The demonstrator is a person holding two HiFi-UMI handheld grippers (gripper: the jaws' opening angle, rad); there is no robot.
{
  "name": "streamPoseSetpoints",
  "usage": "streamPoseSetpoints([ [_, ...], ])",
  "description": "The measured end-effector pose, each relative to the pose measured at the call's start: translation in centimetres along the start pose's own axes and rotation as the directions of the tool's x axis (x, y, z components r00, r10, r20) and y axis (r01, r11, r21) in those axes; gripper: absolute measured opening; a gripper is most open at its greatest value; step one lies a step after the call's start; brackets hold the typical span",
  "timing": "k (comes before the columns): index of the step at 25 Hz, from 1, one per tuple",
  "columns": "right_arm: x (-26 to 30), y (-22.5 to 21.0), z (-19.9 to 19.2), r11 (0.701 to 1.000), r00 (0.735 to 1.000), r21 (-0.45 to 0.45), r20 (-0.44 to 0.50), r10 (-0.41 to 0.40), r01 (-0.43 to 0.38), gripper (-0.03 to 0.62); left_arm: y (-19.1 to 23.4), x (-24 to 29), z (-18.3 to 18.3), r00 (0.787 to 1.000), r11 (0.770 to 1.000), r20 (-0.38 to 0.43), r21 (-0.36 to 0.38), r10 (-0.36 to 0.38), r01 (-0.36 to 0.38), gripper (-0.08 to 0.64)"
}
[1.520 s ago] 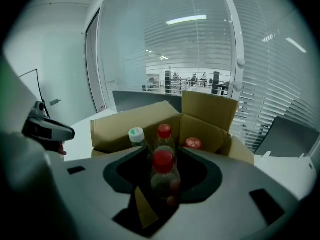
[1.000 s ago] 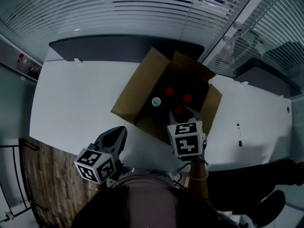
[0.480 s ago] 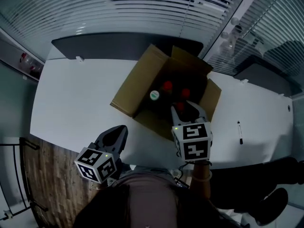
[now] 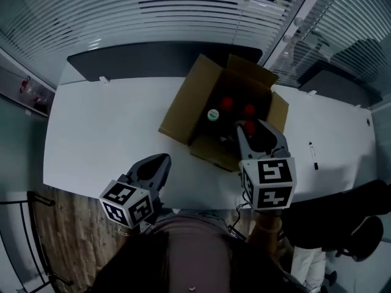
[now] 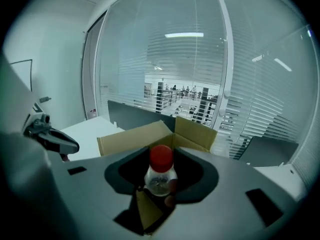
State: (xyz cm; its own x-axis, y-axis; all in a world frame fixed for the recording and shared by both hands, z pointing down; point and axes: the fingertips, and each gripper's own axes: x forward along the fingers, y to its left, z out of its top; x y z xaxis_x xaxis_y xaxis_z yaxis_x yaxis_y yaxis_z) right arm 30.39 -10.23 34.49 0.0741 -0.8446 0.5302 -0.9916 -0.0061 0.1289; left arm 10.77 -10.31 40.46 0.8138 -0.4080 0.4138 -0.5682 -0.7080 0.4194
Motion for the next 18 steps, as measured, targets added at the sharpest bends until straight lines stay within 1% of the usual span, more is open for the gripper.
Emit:
streamPoseSetpoints([
  [3,-1.4,0.6,1.2,0.999,0.998,0.011,0.034,-0.049,0.048,0.170,0.8,-1.0,0.4,1.000,0.999,-0.001,0.019,-0.029,0.029,0.006],
  [9,-3.8,1.7,3.0,0.992,0.988,0.018,0.085,-0.130,0.129,0.169,2.5,-2.9,0.6,0.998,0.997,0.000,0.041,-0.064,0.064,0.006],
  [18,-7.0,4.9,5.2,0.981,0.969,0.000,0.155,-0.193,0.195,0.169,4.4,-6.0,0.3,0.994,0.993,0.029,0.047,-0.106,0.104,0.006],
])
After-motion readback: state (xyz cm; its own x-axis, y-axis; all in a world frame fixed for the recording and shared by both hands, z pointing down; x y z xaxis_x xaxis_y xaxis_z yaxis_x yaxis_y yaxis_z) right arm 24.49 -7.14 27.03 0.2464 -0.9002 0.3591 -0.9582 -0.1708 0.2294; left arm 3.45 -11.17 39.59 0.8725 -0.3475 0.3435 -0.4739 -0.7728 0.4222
